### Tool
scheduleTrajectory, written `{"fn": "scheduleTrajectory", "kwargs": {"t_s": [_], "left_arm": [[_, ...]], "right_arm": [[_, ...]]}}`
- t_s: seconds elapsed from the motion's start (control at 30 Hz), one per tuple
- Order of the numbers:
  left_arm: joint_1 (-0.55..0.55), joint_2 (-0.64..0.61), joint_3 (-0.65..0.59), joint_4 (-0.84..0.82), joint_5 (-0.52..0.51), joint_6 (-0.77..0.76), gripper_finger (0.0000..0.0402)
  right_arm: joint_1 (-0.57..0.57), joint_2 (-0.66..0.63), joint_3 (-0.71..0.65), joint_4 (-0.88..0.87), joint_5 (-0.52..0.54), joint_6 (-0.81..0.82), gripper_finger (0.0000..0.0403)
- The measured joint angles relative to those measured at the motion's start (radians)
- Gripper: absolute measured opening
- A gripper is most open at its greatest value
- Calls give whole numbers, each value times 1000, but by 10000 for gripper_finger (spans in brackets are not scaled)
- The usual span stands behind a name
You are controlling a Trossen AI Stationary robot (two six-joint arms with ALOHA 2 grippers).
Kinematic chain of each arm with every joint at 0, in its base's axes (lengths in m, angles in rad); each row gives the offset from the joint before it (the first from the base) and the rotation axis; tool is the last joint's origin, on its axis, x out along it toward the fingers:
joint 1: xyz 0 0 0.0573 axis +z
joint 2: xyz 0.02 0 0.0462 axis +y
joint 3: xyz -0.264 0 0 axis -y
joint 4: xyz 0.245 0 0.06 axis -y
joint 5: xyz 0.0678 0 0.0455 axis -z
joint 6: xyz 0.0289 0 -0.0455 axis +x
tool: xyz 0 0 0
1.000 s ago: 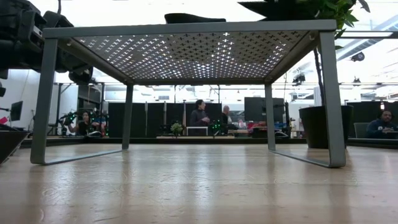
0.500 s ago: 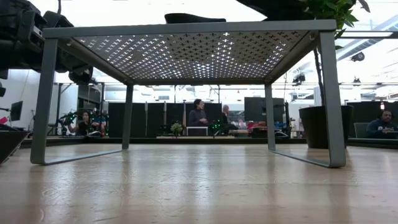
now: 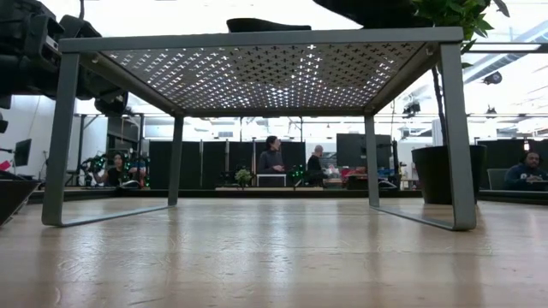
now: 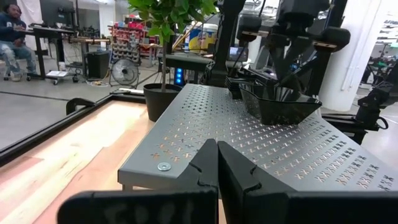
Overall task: Pick & Place Mini shaped plates
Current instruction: Stack the top right drop-shaped plate on the drop-shaped plate on the shelf, then stack the black distorted plate on the distorted plates on the shelf
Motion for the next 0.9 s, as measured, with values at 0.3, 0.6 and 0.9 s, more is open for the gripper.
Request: {"fn": "scheduleTrajectory", "kwargs": {"t_s": [0.3, 0.6, 0.9], "left_arm": [[0, 0, 0, 0, 0, 0, 0], [0, 0, 0, 0, 0, 0, 0], [0, 0, 0, 0, 0, 0, 0]], "right_arm": [[-1, 0, -30, -10, 0, 82, 8], [-1, 0, -35, -28, 0, 112, 12], [0, -1, -35, -28, -12, 172, 63]]}}
